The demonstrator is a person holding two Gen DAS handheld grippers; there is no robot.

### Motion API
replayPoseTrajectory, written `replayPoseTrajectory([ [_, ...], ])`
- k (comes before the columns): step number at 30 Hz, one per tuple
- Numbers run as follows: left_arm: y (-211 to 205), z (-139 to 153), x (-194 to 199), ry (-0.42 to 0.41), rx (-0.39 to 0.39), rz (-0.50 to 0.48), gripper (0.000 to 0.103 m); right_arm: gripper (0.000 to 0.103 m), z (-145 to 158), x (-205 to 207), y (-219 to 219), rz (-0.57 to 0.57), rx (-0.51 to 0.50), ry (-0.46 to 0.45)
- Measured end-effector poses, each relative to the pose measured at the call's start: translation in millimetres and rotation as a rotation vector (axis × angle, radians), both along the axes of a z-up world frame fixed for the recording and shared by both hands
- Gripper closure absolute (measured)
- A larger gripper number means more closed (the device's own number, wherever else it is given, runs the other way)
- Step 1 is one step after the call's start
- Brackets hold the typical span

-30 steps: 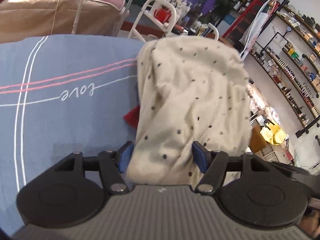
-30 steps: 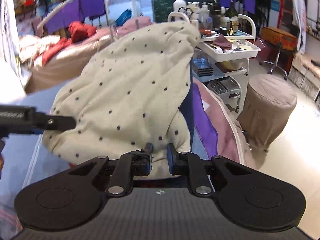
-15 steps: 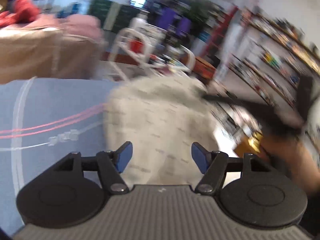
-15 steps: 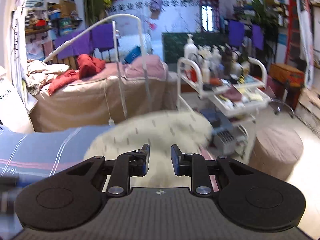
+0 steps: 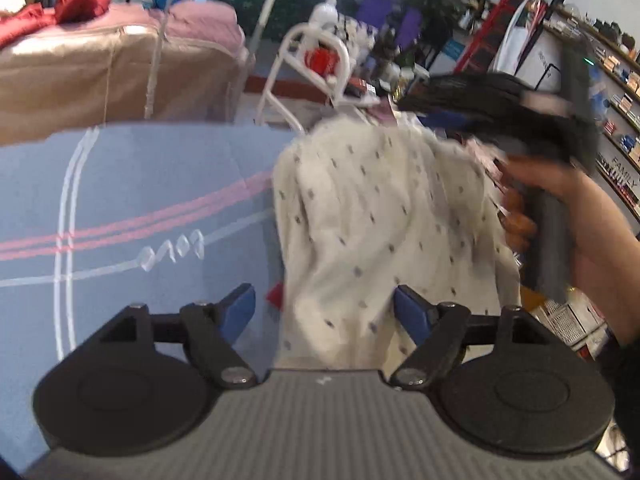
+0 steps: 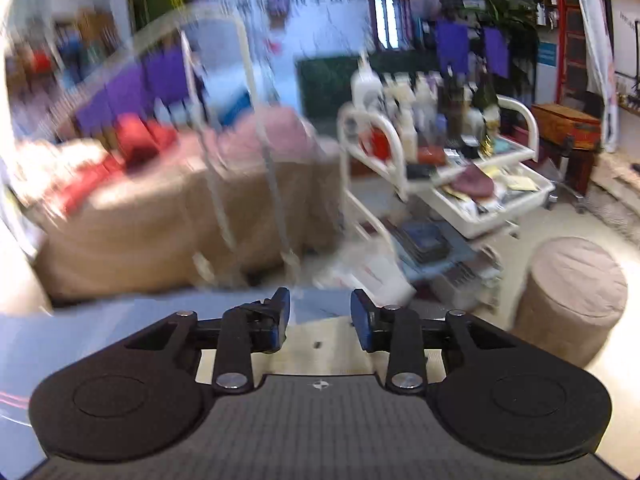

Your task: Fold small clothes

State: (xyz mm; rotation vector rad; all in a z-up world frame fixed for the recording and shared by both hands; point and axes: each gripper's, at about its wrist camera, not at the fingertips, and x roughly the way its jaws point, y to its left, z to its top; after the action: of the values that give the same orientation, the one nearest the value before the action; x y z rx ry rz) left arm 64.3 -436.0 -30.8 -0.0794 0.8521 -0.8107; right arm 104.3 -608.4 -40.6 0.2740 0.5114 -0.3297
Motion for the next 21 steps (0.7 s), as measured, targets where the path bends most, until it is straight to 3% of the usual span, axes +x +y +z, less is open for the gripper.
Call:
replayPoseTrajectory([
  [1,4,3,1,-0.010,-0.016,0.001,0.027,0.025,7,-17,-2,0.002,0.034,-0.032],
  [4,7,17,3,-0.043,-0.020,-0.011,0.025,0.012,28,-68,-1,0.023,0.058,-0.064],
  [6,10,31,-5,-0.109,0.012,-0.015,0.015,0.000,38,-102,4,0.008,0.032,-0.051],
  [8,12,50,-17,-0.197,0.045,-0.027,0.000,0.000,48,-134,11,-0.034,0.008,-0.037],
  [12,14,80,-44,-0.314,0.101,-0.069,0.000,0.000,59,-179,31,-0.052,0.007,-0.018],
  [18,6,86,-67,-0.325,0.256,-0.093,0.000,0.000,55,-189,63,-0.043,-0.021,0.041],
  [21,6,81,-73,-0.300,0.293,-0.098,0.000,0.000,43,-185,71,-0.051,-0.025,0.083],
])
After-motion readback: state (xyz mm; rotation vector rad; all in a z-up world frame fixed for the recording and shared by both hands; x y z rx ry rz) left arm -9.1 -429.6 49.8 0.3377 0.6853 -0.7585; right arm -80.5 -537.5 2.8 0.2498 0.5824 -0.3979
